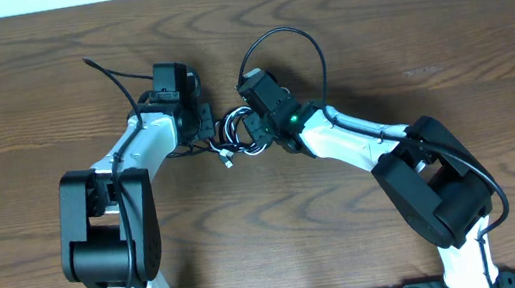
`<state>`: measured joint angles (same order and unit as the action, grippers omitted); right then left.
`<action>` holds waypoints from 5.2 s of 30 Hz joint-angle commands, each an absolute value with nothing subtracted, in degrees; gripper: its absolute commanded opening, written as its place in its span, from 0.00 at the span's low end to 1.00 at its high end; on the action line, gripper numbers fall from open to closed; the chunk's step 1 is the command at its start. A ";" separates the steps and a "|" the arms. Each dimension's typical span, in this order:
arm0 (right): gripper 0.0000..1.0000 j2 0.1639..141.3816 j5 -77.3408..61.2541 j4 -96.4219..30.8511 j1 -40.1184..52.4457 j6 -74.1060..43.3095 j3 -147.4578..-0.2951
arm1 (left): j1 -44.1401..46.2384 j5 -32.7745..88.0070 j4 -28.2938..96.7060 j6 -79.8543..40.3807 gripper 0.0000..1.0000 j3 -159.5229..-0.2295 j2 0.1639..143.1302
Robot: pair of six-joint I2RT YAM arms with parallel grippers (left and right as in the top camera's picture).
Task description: Untangle cables
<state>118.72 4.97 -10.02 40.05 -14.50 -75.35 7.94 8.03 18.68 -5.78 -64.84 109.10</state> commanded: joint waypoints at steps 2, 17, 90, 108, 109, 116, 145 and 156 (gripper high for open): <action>0.15 119.20 5.67 -10.04 40.45 -14.55 -75.20 | 6.68 4.84 20.49 -6.37 0.12 -65.30 109.60; 0.68 119.20 5.69 -10.09 40.58 -14.52 -75.20 | 2.46 17.21 21.80 -8.84 0.34 -65.98 108.68; 0.34 119.22 -13.19 -9.26 40.73 -9.76 -75.20 | 2.96 26.33 22.00 -8.84 0.40 -65.95 104.75; 0.02 119.22 -12.97 -11.46 41.30 -9.76 -75.20 | 2.96 26.33 21.98 -8.84 0.40 -65.91 104.79; 0.01 119.22 -12.64 -11.38 41.30 -9.76 -75.20 | 2.96 26.33 21.98 -8.84 0.40 -65.87 104.79; 0.01 119.22 -9.78 -10.61 41.30 -9.78 -75.20 | 2.96 25.93 22.00 -8.84 0.40 -64.69 104.81; 0.01 119.22 -9.10 -10.26 41.30 -9.74 -75.20 | 4.60 19.27 28.86 -8.84 0.39 -63.94 110.61; 0.15 119.22 -9.23 -10.28 41.41 -10.37 -75.20 | 4.58 10.90 28.12 -8.88 0.39 -63.96 110.61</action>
<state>118.72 -9.39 -10.37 40.86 -10.02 -75.35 5.06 15.84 27.99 -8.99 -64.75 108.60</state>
